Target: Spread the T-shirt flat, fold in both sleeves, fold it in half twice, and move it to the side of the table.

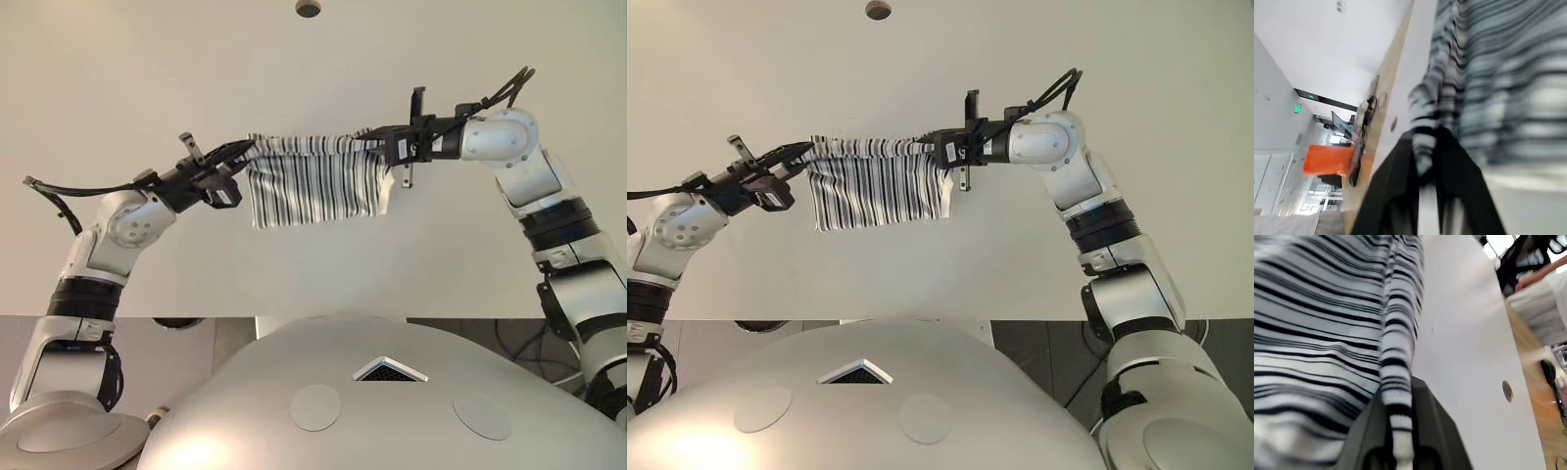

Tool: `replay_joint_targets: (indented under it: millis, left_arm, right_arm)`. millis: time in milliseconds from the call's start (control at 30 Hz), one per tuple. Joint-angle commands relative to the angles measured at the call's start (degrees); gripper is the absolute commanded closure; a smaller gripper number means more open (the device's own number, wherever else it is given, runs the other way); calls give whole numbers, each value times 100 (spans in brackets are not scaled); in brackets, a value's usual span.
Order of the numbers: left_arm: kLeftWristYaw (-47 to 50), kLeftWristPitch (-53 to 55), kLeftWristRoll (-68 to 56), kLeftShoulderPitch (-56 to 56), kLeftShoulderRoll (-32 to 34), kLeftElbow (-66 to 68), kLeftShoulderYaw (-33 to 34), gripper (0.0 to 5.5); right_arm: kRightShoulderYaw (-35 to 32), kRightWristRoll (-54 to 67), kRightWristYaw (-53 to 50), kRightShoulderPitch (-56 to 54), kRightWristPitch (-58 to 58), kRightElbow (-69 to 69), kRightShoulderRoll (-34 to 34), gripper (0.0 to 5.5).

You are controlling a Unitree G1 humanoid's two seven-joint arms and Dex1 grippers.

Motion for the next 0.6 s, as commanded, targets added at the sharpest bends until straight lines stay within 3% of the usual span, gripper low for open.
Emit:
replay_joint_targets:
  millis: [33, 267, 433, 600]
  left_arm:
    - [233, 48, 567, -305, -191, 592, -354, 419]
    - [701, 54, 725, -574, -489, 1154, -590, 304]
    - [897, 107, 484, -664, -646, 1375, -554, 226]
    - [638, 231, -654, -699, -918, 1076, -211, 151]
  right_arm:
    - [109, -276, -172, -274, -238, 726, 214, 424]
    - [-358, 41, -930, -391, -662, 1618, 727, 298]
    - [-953, 916, -850, -263, -208, 1539, 1060, 295]
    - [-1046, 975, -855, -156, -14, 1707, 1159, 295]
